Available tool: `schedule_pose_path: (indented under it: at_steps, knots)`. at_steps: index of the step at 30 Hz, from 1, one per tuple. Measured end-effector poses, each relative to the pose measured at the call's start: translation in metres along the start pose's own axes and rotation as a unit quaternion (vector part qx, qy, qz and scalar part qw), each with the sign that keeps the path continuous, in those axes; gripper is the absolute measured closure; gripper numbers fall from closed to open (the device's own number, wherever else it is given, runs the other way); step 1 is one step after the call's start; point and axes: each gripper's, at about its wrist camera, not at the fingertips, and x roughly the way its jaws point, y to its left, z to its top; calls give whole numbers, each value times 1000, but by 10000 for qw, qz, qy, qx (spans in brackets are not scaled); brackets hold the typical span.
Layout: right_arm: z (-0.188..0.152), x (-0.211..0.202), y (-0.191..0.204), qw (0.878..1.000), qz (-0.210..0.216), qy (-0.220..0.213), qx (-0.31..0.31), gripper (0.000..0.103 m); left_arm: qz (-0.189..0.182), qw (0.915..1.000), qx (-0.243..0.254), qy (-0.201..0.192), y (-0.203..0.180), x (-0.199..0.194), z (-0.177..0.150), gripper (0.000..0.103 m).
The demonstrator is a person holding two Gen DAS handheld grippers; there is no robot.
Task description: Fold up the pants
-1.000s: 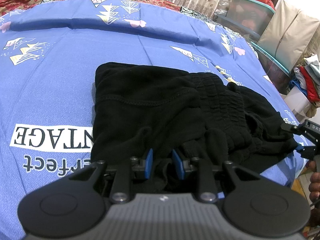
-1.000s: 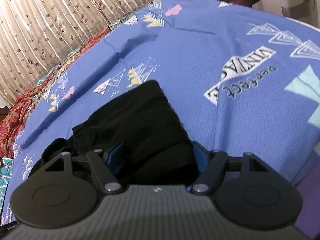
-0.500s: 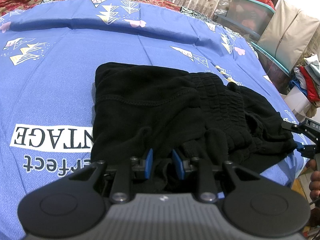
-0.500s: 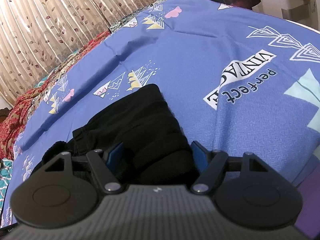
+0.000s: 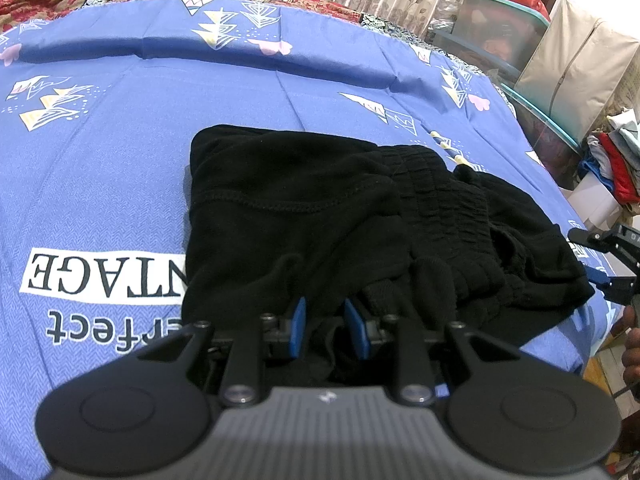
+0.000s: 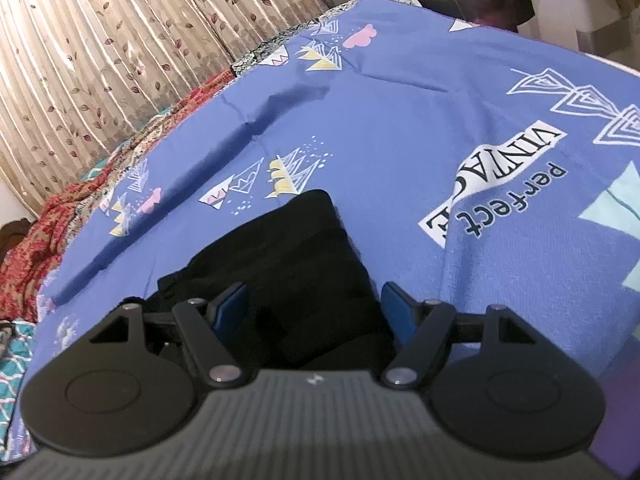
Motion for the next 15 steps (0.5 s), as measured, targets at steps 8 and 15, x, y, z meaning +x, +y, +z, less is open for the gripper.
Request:
schedule_pose_path:
  at_steps: [8, 15]
  knots:
    - [11, -4, -8, 9999, 40, -137, -3, 28, 15, 10000, 17, 6, 0, 0, 0, 78]
    - [5, 6, -23, 9990, 124, 149, 400, 28, 55, 10000, 46, 29, -3, 1, 1, 78]
